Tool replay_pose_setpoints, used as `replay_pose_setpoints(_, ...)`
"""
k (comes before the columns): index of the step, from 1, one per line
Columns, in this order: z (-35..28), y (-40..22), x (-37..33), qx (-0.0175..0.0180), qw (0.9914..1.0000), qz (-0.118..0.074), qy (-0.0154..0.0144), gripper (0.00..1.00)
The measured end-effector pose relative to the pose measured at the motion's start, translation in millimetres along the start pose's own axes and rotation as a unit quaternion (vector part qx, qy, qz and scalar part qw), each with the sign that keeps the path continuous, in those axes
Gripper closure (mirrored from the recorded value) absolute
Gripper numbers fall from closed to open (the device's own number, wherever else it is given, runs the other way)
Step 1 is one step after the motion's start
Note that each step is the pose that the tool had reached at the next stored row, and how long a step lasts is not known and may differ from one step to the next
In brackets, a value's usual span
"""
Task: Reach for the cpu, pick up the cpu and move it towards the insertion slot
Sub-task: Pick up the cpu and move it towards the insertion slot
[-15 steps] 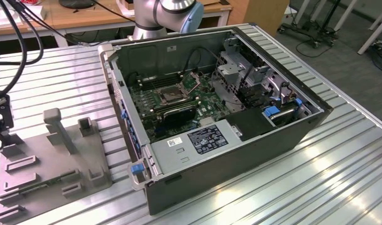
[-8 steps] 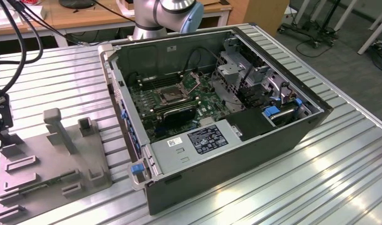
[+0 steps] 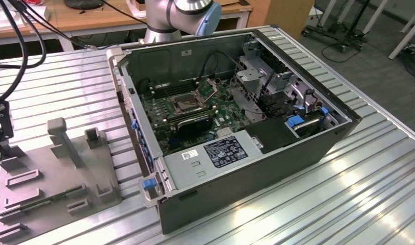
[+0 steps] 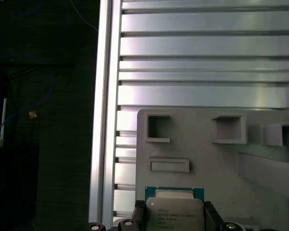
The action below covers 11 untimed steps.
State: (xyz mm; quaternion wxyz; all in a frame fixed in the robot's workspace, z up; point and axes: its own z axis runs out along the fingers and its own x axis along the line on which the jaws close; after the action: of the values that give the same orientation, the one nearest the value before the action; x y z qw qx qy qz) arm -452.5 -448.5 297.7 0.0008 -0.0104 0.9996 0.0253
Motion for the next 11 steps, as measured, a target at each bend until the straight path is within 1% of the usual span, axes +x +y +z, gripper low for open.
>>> replay_pose_setpoints(11,-2.5,0.1,0.0,0.0002,1.00000,0.000,0.0001,0.45)
